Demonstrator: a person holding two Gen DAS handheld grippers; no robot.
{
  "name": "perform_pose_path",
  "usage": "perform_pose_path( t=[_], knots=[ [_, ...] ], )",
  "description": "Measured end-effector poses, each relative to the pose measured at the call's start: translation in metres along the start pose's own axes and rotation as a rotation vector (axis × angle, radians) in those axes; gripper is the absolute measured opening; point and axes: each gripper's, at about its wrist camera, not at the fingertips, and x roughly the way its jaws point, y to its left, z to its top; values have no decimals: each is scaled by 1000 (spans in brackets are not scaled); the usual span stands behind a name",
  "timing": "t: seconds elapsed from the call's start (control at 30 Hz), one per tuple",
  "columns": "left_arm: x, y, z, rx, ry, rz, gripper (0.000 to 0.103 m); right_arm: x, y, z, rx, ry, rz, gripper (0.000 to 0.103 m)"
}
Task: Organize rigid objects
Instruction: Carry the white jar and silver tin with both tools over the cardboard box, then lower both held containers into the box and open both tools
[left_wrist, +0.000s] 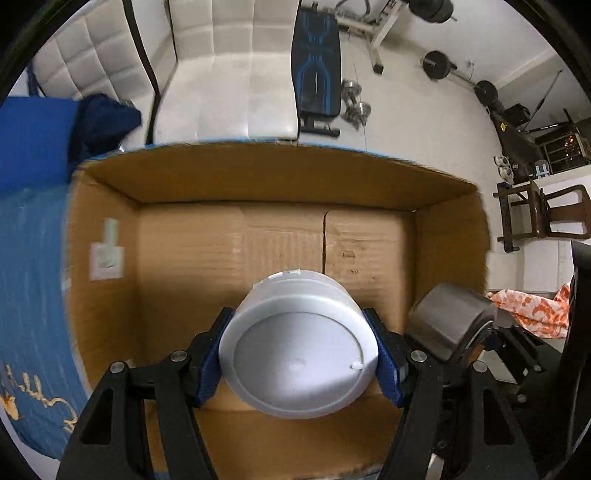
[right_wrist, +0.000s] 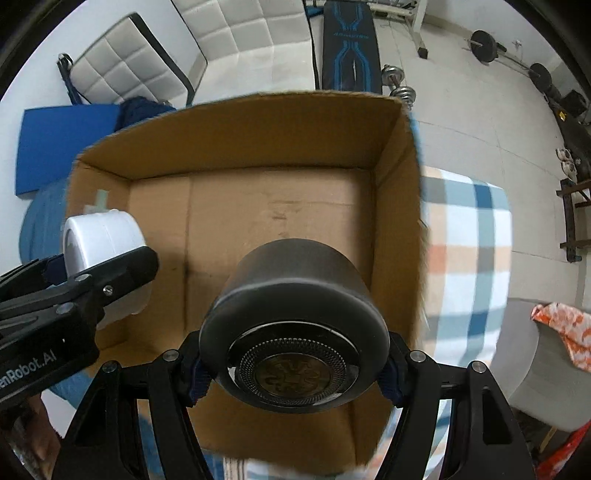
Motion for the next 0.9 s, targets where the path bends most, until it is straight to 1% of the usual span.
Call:
perform_pose_path(
  t=[0.1, 0.17, 0.27, 0.3, 0.33, 0.37, 0.4, 0.47, 0.57, 0.73, 0.8, 0.9],
  knots=[
    [27, 4, 18, -25, 63, -25, 66, 20, 4, 16, -23, 27, -13, 72],
    [42, 8, 26, -34, 91, -24, 66, 31, 7, 25, -43, 43, -29, 73],
    [62, 11, 36, -42, 132, -24, 66, 40, 18, 36, -93, 37, -103, 73],
    [69, 12, 39, -47, 150, -26, 66, 41, 21, 39, -110, 32, -112, 73],
    [73, 13, 41, -51, 163, -31, 66, 42, 23, 40, -119, 34, -102, 73],
    [78, 14, 42, -57, 175, -37, 66, 45, 24, 42, -113, 57, -74, 73],
    [82, 15, 43, -66, 183, -37, 66, 47, 26, 43, -119, 70, -67, 73],
    [86, 17, 44, -75, 186, -47, 66, 53, 30, 43, -151, 74, -91, 73],
    [89, 20, 45, -79, 196, -34, 66, 69, 24, 44, -114, 108, -74, 73],
    [97, 23, 44, -97, 227, -66, 66, 87, 18, 45, -80, 119, -49, 73],
    [99, 21, 45, -87, 226, -47, 66, 93, 16, 46, -69, 132, -43, 73],
    [100, 18, 48, -85, 235, -48, 66, 97, 12, 49, -51, 148, -33, 73]
  ],
)
